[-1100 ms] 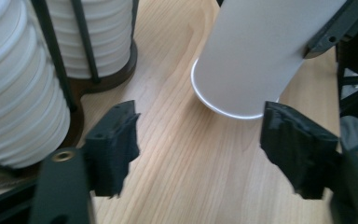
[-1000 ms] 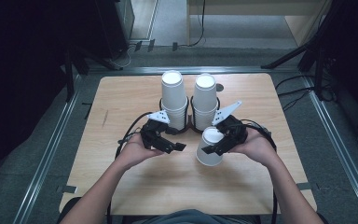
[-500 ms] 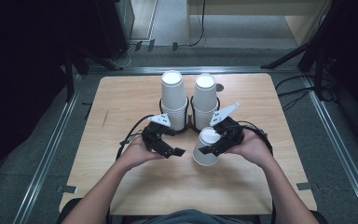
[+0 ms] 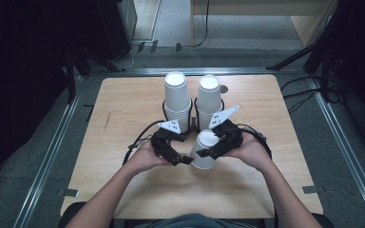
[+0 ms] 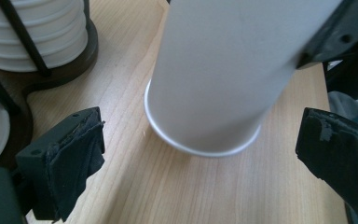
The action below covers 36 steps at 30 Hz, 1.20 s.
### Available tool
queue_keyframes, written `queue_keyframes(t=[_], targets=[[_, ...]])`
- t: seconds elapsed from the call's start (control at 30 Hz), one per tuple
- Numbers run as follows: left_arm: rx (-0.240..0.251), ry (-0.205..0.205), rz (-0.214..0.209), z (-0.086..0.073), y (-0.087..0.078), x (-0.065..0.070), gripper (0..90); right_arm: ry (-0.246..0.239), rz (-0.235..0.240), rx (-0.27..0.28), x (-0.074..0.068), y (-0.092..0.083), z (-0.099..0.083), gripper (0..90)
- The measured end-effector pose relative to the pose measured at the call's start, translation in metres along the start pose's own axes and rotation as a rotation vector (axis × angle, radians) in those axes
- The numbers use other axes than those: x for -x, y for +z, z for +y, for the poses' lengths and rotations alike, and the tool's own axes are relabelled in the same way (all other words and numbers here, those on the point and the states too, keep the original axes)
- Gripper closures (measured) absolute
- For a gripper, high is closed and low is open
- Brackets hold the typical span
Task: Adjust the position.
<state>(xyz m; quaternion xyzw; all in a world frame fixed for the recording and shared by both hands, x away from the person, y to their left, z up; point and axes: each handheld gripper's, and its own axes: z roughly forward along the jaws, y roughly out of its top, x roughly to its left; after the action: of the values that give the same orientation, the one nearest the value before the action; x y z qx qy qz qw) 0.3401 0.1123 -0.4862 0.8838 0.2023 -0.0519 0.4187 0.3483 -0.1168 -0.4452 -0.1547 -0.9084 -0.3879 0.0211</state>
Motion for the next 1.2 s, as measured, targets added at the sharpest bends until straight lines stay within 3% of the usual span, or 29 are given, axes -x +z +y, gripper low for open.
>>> queue_keyframes(t=[0.43,0.67,0.77,0.87,0.97,1.03,1.2], targets=[[0.005,0.04,-0.037,0.005,0.012,0.007,1.2,-0.005,0.029,0.062,-0.009,0.001,0.011,23.2],[0.061,0.047,-0.042,0.006,0.009,0.009,2.6,0.008,0.061,0.133,-0.012,-0.002,0.016,23.2],[0.091,0.103,-0.04,0.007,0.004,0.014,11.4,0.027,0.068,0.147,-0.01,-0.004,0.015,23.3],[0.064,0.119,-0.038,0.011,0.004,0.017,15.3,0.051,0.101,0.157,-0.007,-0.005,0.012,23.0],[0.054,0.099,-0.054,0.012,0.005,0.016,17.1,0.057,0.103,0.156,-0.006,-0.005,0.011,20.8],[0.041,0.09,-0.061,0.012,0.005,0.014,17.5,0.074,0.117,0.151,-0.006,-0.006,0.011,13.9],[0.029,0.085,-0.072,0.011,-0.001,0.012,17.8,0.079,0.134,0.127,-0.004,-0.01,0.009,13.9]])
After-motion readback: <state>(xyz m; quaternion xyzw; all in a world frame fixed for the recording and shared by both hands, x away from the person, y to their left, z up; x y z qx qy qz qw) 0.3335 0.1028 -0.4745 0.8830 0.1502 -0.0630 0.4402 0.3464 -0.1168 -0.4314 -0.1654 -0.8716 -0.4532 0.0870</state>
